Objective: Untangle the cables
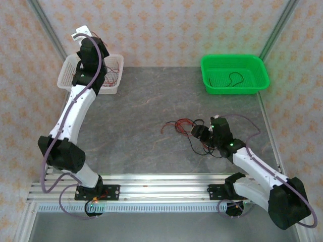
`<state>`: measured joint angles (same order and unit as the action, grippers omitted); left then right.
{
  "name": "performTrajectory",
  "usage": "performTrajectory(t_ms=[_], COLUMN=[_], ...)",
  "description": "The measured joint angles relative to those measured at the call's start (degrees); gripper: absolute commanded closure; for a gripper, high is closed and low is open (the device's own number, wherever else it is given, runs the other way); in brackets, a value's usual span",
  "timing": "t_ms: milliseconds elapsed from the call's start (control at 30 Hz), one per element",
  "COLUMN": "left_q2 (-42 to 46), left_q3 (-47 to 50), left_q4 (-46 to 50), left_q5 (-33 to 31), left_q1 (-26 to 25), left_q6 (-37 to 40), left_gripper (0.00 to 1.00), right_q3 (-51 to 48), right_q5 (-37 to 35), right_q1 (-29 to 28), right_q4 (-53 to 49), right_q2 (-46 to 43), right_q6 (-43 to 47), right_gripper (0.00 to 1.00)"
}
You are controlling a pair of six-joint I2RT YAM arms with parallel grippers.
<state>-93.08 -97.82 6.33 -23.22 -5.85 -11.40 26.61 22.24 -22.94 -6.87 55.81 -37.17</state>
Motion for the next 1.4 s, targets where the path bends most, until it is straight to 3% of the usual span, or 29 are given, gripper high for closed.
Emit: performTrajectory(t_ms=[367,767,833,900,1000,1267,1400], left_q2=[-12.37,-24.98,-26.60,-27.76,-28.28,-28.30,-28.24], left_q3=[1.46,7.13,7.13,7.13,7.08,1.38,-1.20], left_q4=[-7.41,-14.36,-14.32,-14.19,-13.40,-9.27,-8.15], left_q5=[6.56,14.49,15.30,15.63,15.87,15.10,15.15], left_q1=[11.17,18.18,18.60,18.64,18.58,18.60,18.58], left_q6=[-2.45,-8.41,-8.57,-8.85,-9.16,-7.65,-6.58], left_gripper=[1.00,1.00,0.85,0.61,0.40,0.14,0.11], right_q3=[0.50,3.19,3.93,4.66,5.84,6.84,7.06], right_q5=[-0.92,-2.38,-2.78,-3.10,-3.82,-5.62,-6.73], right_q1=[-0.02,-1.49,-2.21,-2.95,-3.87,-4.20,-4.20], right_q4=[0.09,0.94,1.18,1.33,1.29,0.52,-1.03], right_q2=[2.89,8.98,10.14,11.13,12.11,12.92,12.92], right_q6=[-0.87,-2.86,-2.89,-2.89,-2.89,-2.82,-2.58], right_gripper=[0.44,0.44,0.44,0.44,0.44,0.42,0.41])
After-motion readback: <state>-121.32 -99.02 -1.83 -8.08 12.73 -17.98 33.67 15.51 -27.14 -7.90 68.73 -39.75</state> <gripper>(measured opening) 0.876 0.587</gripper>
